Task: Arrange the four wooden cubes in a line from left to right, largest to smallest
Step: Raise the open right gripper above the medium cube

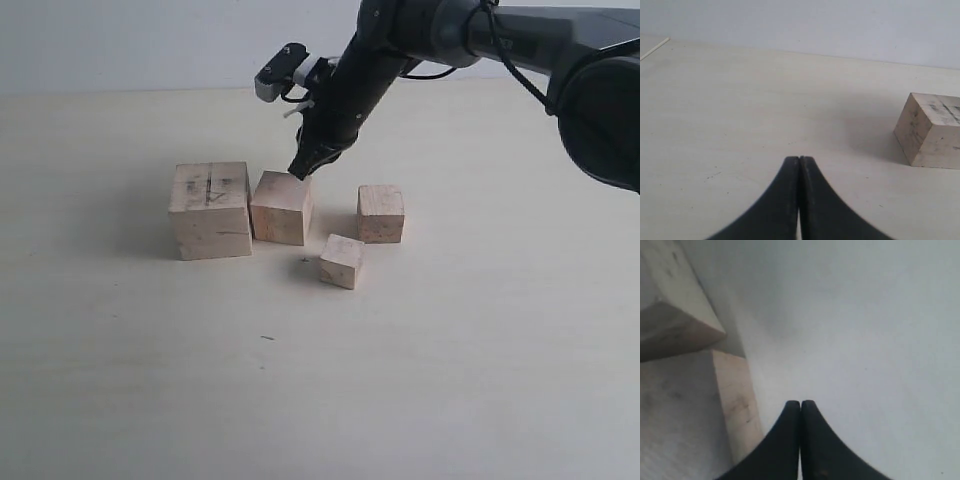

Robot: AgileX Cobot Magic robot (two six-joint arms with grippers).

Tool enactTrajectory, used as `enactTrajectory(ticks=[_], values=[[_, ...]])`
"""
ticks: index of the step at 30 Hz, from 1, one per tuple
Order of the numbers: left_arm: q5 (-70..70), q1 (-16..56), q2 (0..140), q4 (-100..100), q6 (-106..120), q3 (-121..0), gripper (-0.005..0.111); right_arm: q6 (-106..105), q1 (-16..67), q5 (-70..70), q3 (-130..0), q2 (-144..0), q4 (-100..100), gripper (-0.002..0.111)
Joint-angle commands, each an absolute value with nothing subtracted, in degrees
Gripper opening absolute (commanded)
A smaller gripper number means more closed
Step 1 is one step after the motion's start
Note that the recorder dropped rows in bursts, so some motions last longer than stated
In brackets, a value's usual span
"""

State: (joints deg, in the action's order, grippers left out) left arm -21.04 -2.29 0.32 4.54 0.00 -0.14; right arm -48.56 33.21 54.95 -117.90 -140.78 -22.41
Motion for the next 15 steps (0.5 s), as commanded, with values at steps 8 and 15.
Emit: enactTrajectory(ticks=[8,15], values=[[-20.4,-2.0,0.0,4.4,0.0,0.0,0.000,-53.5,33.3,60.1,-118.1,-140.6,-31.0,0.000],[-20.4,-2.0,0.0,4.4,0.0,0.0,0.000,-55.8,33.3,59.7,-118.1,-139.5,-27.9,0.000]])
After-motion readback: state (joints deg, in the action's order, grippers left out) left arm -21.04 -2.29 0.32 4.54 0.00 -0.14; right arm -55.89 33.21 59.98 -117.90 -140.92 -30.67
